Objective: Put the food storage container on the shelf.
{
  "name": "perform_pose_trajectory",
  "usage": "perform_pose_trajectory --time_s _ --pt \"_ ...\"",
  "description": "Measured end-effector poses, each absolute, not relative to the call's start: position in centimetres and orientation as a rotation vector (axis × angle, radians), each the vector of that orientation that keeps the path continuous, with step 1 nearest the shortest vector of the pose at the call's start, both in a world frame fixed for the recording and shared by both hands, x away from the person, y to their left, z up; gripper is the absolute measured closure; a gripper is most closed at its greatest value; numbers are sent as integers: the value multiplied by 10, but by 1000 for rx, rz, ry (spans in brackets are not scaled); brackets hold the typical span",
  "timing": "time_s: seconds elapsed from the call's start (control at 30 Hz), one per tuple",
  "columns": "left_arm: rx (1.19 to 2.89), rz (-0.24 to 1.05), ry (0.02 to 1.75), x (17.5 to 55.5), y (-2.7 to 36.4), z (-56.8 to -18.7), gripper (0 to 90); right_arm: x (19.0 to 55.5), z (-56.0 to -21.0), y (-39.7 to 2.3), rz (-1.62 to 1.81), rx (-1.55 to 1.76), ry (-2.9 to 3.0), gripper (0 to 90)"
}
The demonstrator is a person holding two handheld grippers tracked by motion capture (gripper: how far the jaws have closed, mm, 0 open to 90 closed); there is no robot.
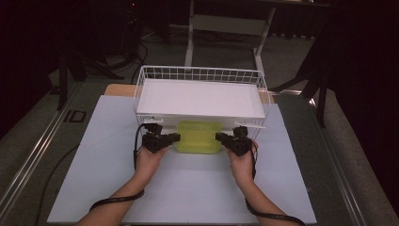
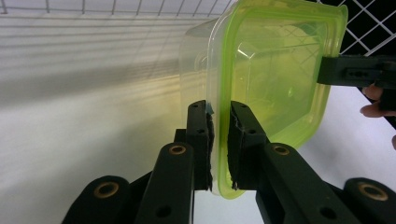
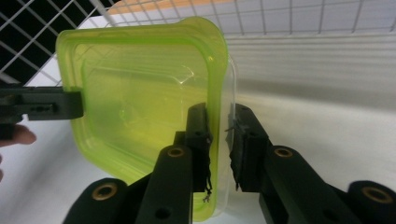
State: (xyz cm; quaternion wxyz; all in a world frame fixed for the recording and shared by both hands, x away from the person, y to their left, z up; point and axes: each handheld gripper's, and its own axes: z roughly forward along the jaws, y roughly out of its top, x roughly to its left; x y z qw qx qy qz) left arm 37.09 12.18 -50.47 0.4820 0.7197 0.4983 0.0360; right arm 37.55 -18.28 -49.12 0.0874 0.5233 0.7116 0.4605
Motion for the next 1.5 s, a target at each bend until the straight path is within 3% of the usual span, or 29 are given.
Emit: perform_pose_trajectory --time_s 0.27,0.4,0.67,0.87,0.93,1.0,1.07,1.1,1.5 --pt "1717 119 1190 376 115 -510 781 384 -492 -183 1381 1625 2053 736" --pt "1679 140 1187 375 112 -512 679 384 -494 -181 1382 1615 2033 719" --pt "1667 134 1209 380 114 -518 583 387 -506 -178 1384 1587 2013 687" --pt "1679 166 1246 384 111 -519 444 387 -509 -176 1366 1644 2011 646" --pt "1660 185 1231 382 110 -520 346 386 -509 -174 1363 1650 2009 605" --pt "1665 211 1217 381 108 -520 336 386 -509 -173 1371 1632 2010 591" --pt "1654 259 1175 378 105 -521 211 383 -507 -170 1355 1594 2005 548" --pt "1663 291 1156 377 105 -520 190 382 -506 -170 1356 1568 2004 532" --pt "1666 308 1043 351 120 -508 149 353 -485 -165 1389 1441 2006 484"
